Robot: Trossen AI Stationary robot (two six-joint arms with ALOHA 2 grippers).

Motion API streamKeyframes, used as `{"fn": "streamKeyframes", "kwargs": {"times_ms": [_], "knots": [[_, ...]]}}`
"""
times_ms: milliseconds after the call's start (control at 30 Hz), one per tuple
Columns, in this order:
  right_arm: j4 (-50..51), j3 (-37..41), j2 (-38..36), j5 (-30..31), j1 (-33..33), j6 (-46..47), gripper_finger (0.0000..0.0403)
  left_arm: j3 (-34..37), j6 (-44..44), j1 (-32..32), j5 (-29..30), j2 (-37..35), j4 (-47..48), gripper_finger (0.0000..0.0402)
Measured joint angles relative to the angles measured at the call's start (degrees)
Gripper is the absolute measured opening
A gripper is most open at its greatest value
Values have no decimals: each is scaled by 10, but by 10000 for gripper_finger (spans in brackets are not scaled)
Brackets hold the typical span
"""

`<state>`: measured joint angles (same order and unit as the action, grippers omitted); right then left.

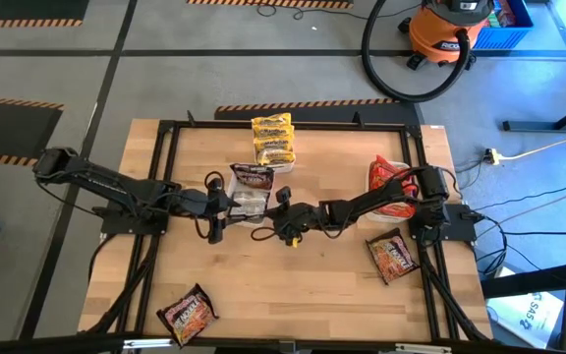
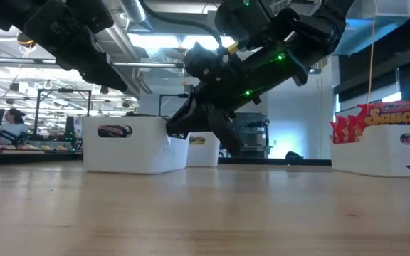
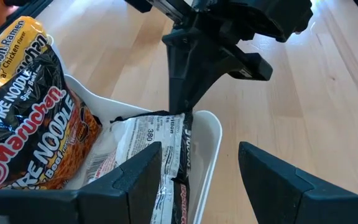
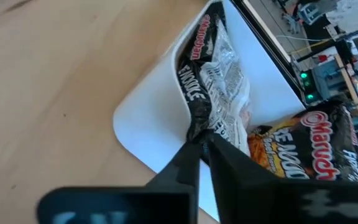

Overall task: Sort Maruchan noodles
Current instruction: Put the black noodle pack into the bottom left white bin

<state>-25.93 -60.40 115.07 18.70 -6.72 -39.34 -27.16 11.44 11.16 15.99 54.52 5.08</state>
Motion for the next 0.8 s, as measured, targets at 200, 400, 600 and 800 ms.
{"fn": "streamKeyframes", "kwargs": {"times_ms": [200, 400, 600, 800], "knots": [[-11, 0, 0, -14, 0, 3, 3, 0, 0, 0, 0, 0, 0, 206], [-38, 1, -4, 14, 0, 18, 0, 0, 0, 0, 0, 0, 0, 206], [-73, 1, -10, 49, 9, 54, 0, 0, 0, 0, 0, 0, 0, 206], [-52, 1, -12, 58, 29, 112, 2, -1, 0, 0, 0, 0, 0, 206]]}}
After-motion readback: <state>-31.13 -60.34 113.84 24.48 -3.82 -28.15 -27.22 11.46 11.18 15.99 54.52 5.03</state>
